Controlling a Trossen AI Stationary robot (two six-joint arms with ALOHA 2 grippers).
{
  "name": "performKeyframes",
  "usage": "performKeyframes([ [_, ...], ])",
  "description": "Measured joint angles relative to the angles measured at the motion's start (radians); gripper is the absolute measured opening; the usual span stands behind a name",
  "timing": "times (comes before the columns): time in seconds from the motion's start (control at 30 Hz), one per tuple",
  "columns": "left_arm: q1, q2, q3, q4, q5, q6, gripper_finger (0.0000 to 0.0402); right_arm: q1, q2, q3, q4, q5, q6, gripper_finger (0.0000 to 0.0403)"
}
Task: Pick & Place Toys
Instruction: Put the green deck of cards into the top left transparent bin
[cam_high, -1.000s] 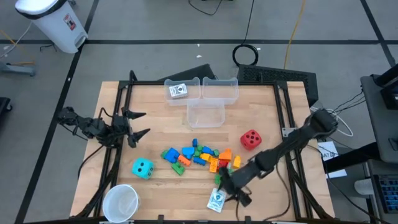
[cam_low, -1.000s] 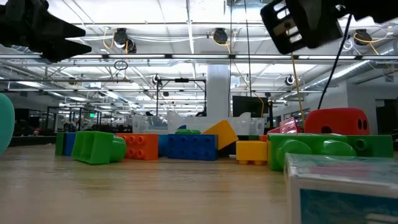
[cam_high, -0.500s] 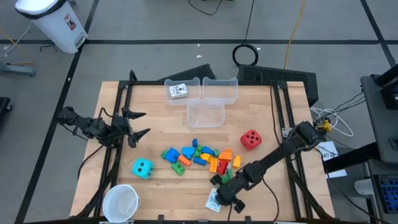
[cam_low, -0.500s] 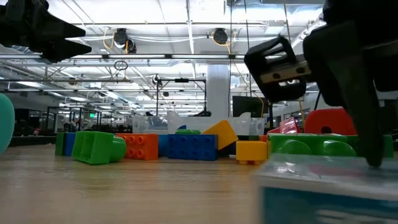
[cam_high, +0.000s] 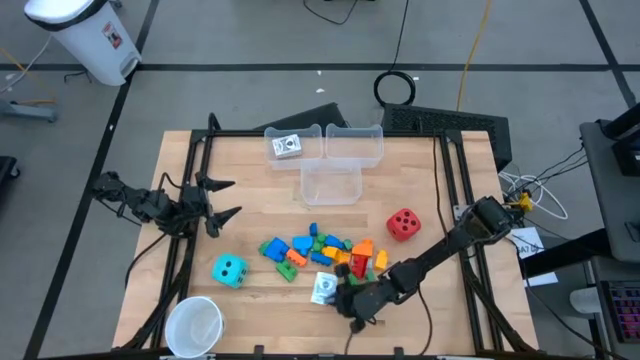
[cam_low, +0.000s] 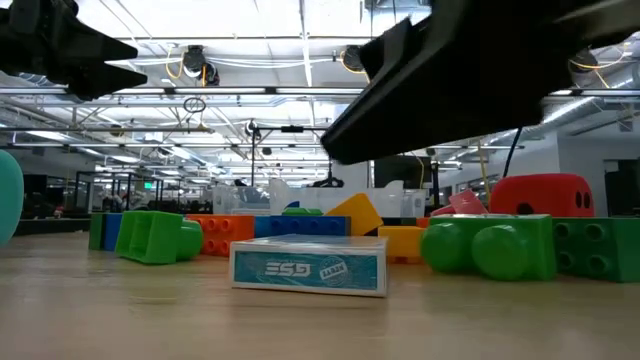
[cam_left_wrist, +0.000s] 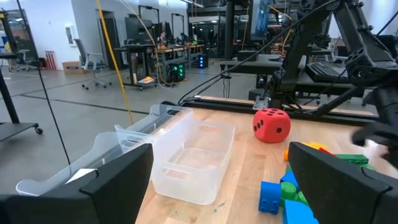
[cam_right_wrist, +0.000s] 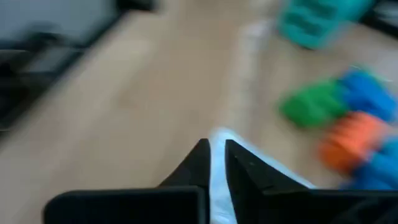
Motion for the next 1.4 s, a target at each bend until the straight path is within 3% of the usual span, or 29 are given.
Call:
performKeyframes([
  [0.1, 0.0, 0.0, 0.0, 0.0, 0.0, 0.0, 0.0379, -0.025, 0.0, 0.0, 0.009, -0.145, 0.03, 0.008],
  [0.2, 0.0, 0.0, 0.0, 0.0, 0.0, 0.0, 0.0379, -0.057, 0.0, 0.0, -0.05, -0.22, 0.021, 0.0149],
  [0.33, 0.0, 0.0, 0.0, 0.0, 0.0, 0.0, 0.0379, -0.1, 0.0, 0.0, -0.165, -0.221, -0.043, 0.0231],
  [0.43, 0.0, 0.0, 0.0, 0.0, 0.0, 0.0, 0.0379, -0.145, -0.002, 0.002, -0.226, -0.221, -0.048, 0.0261],
  [0.87, 0.0, 0.0, 0.0, 0.0, 0.0, 0.0, 0.0379, -0.216, -0.136, 0.002, -0.401, -0.173, -0.134, 0.024],
  [1.1, 0.0, 0.0, 0.0, 0.0, 0.0, 0.0, 0.0379, -0.344, -0.093, -0.034, -0.416, -0.318, -0.095, 0.0219],
  [1.4, 0.0, 0.0, 0.0, -0.002, 0.004, 0.0, 0.0379, -0.315, -0.102, -0.039, -0.47, -0.564, -0.073, 0.0197],
])
